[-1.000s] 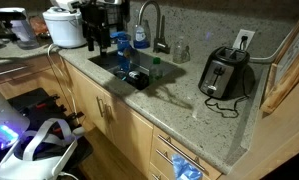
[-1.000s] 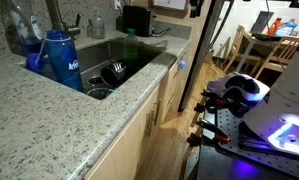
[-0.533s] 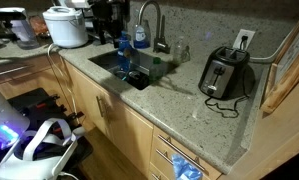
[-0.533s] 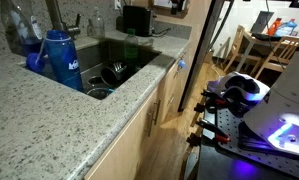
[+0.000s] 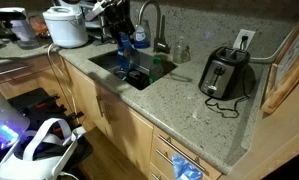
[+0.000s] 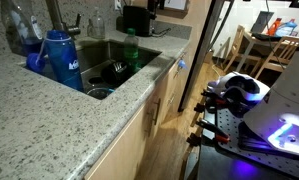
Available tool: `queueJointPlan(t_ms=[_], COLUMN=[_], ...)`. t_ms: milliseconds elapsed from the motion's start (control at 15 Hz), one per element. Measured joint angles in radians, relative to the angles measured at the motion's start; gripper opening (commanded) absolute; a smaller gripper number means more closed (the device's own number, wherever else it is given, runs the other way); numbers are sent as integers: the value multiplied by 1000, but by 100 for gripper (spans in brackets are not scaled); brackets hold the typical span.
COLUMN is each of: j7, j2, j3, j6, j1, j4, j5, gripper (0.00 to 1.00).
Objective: Put the cup in the sink upright
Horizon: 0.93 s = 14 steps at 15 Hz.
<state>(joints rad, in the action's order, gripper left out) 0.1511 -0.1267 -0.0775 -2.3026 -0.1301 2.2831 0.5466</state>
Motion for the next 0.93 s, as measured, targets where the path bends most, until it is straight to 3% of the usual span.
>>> queueJointPlan(t_ms=[67,733,933], j7=[33,37,92], j2=[19,37,61], j3=[6,9,31], j6=[0,0,2], j1=[0,10,25], j4=[-6,-9,-31], j5=[39,42,117], gripper=[100,100,100])
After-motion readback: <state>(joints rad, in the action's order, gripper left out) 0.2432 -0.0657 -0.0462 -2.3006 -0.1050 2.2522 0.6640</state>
